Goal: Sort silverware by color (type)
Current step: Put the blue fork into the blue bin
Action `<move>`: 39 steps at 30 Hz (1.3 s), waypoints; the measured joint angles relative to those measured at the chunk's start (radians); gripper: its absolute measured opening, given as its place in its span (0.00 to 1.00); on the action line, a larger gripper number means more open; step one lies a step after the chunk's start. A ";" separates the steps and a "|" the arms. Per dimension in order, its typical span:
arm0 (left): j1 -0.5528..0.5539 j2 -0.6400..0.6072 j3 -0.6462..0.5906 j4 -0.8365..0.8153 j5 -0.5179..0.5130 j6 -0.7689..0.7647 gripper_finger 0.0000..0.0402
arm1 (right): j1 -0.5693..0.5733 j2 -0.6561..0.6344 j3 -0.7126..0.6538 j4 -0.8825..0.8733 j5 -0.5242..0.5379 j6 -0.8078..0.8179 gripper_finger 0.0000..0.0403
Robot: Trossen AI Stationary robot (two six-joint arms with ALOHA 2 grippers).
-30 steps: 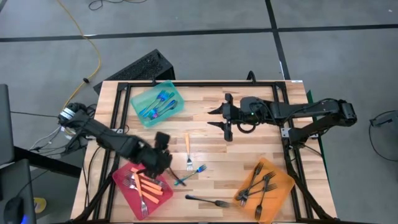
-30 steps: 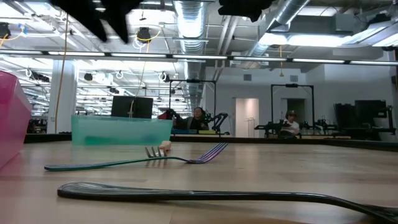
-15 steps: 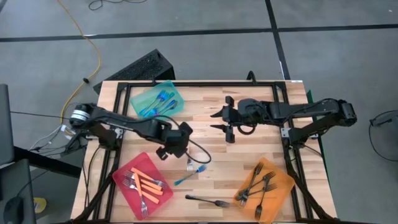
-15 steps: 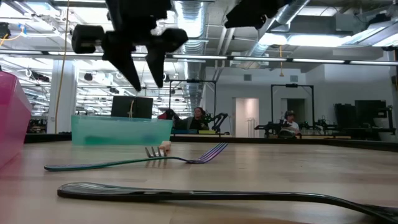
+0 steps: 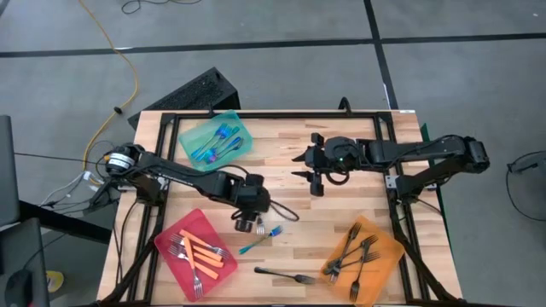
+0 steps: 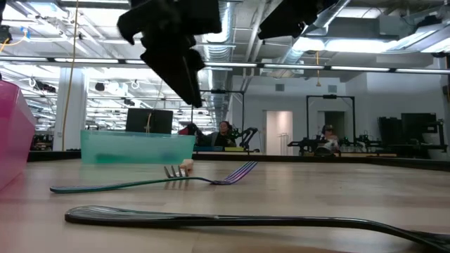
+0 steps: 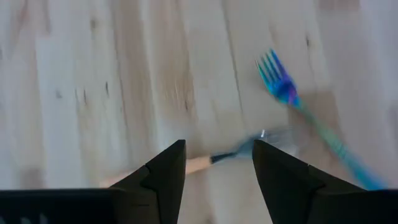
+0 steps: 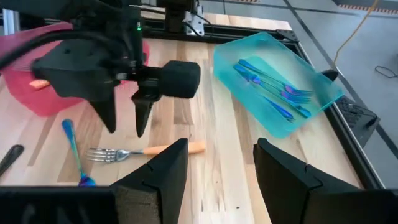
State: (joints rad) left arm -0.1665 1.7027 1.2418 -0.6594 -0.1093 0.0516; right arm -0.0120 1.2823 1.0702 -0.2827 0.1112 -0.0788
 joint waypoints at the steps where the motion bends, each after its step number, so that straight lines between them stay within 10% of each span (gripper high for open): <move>1: 0.000 0.000 0.001 0.008 0.001 -0.080 0.42 | -0.003 0.000 0.000 0.000 0.000 0.000 0.50; 10: -0.008 0.000 0.000 0.023 0.097 -0.522 0.42 | -0.004 0.000 0.000 -0.045 0.000 0.028 0.50; 39: -0.119 0.000 -0.001 0.011 -0.064 -0.590 0.42 | -0.055 0.000 0.000 -0.020 -0.001 0.120 0.50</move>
State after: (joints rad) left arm -0.2853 1.7031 1.2407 -0.6481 -0.1737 -0.5388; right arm -0.0673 1.2823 1.0702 -0.3031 0.1101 0.0411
